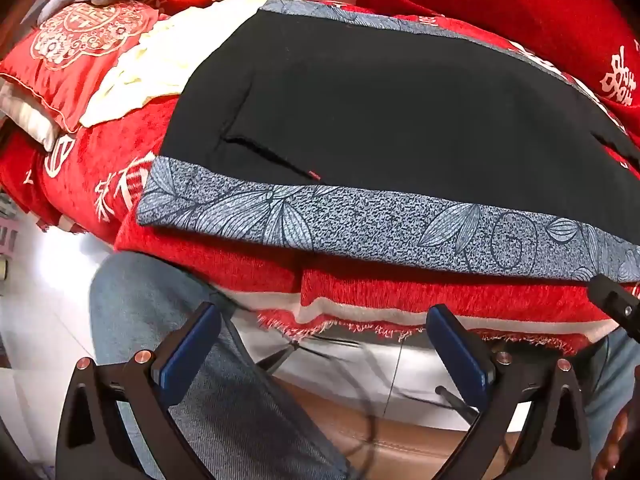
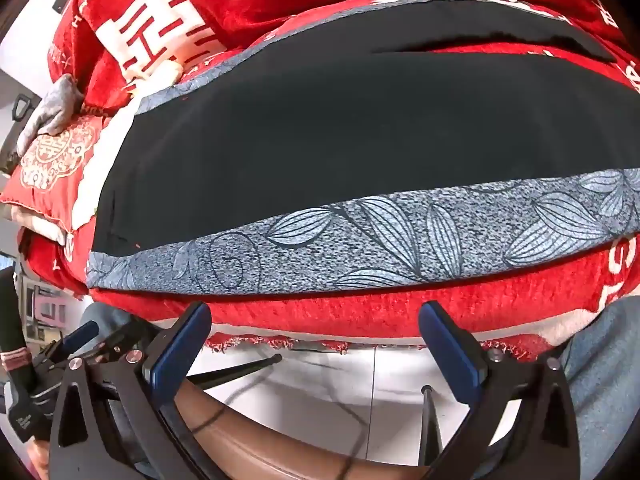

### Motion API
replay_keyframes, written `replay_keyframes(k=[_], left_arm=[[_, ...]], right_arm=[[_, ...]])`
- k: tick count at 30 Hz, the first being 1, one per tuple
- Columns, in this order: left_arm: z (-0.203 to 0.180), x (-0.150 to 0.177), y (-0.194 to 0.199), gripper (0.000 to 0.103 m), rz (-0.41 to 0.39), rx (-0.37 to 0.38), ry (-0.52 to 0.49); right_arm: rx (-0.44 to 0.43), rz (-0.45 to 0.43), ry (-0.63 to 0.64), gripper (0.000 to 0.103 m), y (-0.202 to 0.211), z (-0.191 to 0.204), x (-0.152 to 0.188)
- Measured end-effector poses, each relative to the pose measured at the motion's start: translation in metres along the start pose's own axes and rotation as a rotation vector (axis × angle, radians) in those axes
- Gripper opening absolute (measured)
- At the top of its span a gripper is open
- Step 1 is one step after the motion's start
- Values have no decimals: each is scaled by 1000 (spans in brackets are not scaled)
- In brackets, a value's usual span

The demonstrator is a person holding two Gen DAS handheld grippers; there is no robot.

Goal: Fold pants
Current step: 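Move both grippers toward the waistband of the black trousers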

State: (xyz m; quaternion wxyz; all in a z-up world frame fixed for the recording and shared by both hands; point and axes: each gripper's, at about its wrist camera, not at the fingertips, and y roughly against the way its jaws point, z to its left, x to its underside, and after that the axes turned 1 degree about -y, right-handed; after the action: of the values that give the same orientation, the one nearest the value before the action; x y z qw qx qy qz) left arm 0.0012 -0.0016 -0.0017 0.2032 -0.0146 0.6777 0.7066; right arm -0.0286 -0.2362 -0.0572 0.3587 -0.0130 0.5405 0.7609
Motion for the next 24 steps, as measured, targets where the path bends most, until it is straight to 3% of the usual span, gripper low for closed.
replay_keyframes(k=[5, 11, 14, 18, 20, 24], left_arm=[[-3, -11, -4, 103, -2, 24, 12], [10, -31, 27, 103, -94, 90, 35], [19, -44, 44, 103, -144, 74, 53], [42, -50, 76, 103, -267, 172, 131], [42, -53, 90, 103, -274, 221, 156], [21, -63, 118, 103, -259, 299, 108]], right_arm=[[10, 2, -8, 103, 1, -4, 0], [34, -14, -11, 103, 5, -8, -2], [35, -23, -8, 103, 7, -7, -4], [40, -28, 13, 103, 8, -2, -3], [38, -32, 16, 103, 9, -1, -4], [28, -58, 16, 103, 18, -2, -8]])
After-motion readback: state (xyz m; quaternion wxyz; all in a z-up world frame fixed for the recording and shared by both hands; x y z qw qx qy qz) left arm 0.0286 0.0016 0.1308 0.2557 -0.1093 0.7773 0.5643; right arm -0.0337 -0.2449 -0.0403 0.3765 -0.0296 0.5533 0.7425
